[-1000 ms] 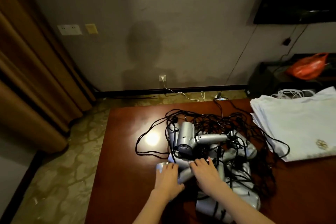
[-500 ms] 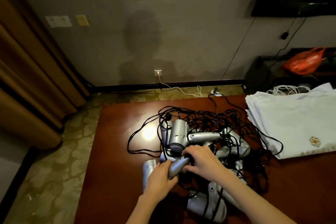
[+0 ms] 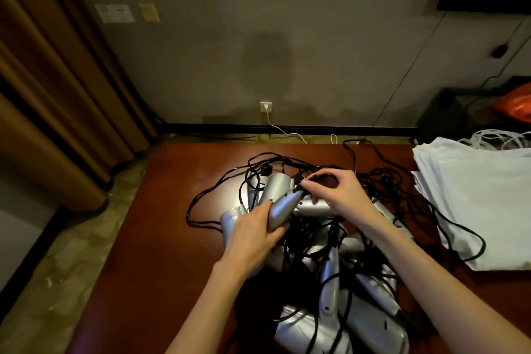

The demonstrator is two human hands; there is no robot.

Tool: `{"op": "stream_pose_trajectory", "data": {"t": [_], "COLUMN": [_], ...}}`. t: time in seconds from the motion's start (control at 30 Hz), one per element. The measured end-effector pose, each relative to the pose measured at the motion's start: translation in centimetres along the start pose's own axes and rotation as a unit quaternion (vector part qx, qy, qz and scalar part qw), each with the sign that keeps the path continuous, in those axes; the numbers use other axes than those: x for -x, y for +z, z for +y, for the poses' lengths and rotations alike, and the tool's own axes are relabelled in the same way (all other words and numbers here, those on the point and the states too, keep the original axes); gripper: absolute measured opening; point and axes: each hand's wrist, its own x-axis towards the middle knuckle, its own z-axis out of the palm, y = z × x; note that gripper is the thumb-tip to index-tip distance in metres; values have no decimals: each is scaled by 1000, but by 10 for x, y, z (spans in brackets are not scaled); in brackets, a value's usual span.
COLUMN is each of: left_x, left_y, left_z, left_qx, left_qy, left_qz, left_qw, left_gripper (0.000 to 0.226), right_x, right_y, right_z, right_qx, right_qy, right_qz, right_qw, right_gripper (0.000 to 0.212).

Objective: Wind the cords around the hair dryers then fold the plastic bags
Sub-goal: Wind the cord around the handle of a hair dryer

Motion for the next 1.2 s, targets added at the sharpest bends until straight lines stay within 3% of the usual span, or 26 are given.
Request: {"op": "stream_pose_trajectory", "data": {"t": [0.27, 0.4, 0.43, 0.5, 0.6, 0.7, 0.83, 0.93, 0.97, 1.03, 1.1, 1.2], "left_x": [-3, 11, 19, 33, 45, 50, 53, 56, 58, 60, 55, 48], "left_y": [25, 33, 37, 49, 68, 73, 71, 59, 55, 47, 39, 33], "left_z": [-8, -25, -32, -44, -51, -42, -34, -25, -23, -22, -30, -32], "left_qx": [-82, -117, -55, 171, 418, 452, 497, 530, 543, 563, 595, 645], "left_qy": [33, 23, 1, -60, -131, -103, -64, -30, -25, -11, -14, -12], "left_qz": [102, 204, 231, 235, 198, 192, 273, 278, 259, 225, 216, 191], "left_qw": [991, 972, 971, 955, 877, 865, 821, 801, 798, 796, 774, 740], "left_gripper": [35, 69, 84, 118, 147, 118, 93, 45, 39, 43, 50, 60], "right_x": [-4, 2, 8, 21, 42, 55, 69, 78, 80, 82, 83, 81], "right_y": [-2, -2, -3, -5, -4, -5, -11, -27, -34, -48, -60, -76], "right_z": [35, 43, 42, 39, 31, 23, 3, -3, -2, 5, 16, 37], "right_qx": [-109, -162, -178, -203, -201, -191, -164, -123, -92, -21, 27, 49], "right_qy": [-37, -81, -95, -113, -139, -177, -206, -215, -217, -208, -183, -167], "right_qz": [-5, 21, 26, 35, 41, 29, -18, -82, -91, -106, -117, -90], "right_qw": [993, 983, 979, 972, 969, 965, 964, 965, 968, 972, 976, 981], "right_gripper": [17, 13, 13, 12, 11, 9, 9, 5, 6, 9, 5, 17]}}
